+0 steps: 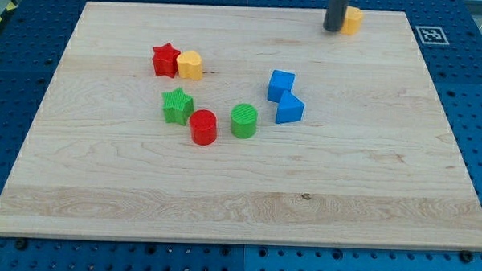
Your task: Move the yellow hexagon to the top right
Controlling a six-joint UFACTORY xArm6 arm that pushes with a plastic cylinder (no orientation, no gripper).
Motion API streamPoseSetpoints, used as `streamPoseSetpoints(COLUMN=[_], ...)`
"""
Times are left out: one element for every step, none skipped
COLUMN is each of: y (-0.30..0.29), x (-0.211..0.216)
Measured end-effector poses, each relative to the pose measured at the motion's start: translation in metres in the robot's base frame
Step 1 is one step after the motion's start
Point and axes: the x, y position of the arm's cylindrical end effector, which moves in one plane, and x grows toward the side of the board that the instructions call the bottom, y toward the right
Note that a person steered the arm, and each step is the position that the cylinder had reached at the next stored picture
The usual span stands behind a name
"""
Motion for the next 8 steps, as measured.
streamPoseSetpoints(y=[0.025,0.042,0.052,0.046,0.030,0.037,0.062,0.076], x=[0.000,0.000,0.000,-0.001,-0.006,-0.032,-0.044,-0.044])
